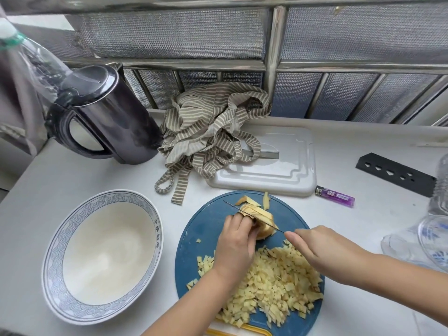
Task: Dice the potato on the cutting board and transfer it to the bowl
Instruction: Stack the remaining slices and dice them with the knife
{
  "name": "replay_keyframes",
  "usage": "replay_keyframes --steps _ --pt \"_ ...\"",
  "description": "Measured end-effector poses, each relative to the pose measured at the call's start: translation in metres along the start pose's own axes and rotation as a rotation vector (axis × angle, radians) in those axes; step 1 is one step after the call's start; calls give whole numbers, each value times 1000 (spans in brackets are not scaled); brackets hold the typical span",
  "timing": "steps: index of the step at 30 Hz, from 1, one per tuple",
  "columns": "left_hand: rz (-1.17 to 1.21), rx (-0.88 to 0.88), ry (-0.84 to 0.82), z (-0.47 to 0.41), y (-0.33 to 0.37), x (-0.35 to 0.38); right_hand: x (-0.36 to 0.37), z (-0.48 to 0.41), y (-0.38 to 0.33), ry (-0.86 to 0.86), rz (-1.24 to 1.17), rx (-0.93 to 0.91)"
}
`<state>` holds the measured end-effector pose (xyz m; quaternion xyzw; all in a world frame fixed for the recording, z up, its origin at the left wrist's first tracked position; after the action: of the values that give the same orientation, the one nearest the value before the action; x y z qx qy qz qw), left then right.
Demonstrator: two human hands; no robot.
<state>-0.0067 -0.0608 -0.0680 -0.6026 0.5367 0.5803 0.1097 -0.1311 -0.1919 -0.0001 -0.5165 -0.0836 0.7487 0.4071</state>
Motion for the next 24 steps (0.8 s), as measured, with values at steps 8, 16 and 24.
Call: replay_keyframes --steps 8,16,24 --pt "0 25 -11 -2 7 -4 2 -6 0 -17 18 49" --pt "12 12 4 -2 5 -3 9 -17 1 -29 18 42" --pt "14 25 11 -2 7 -2 14 -37 1 -41 25 21"
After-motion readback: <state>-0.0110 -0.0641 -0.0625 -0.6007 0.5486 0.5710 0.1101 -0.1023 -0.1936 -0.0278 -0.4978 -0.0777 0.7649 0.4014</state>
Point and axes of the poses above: each hand's wrist, its own z-axis away from the middle knuckle, its own x-axis out of the palm, y = z × x, the point moved 3 cm from there along -z, towards the middle knuckle, and after that the axes turned 8 degrees about -z, right-handed, at the moved point
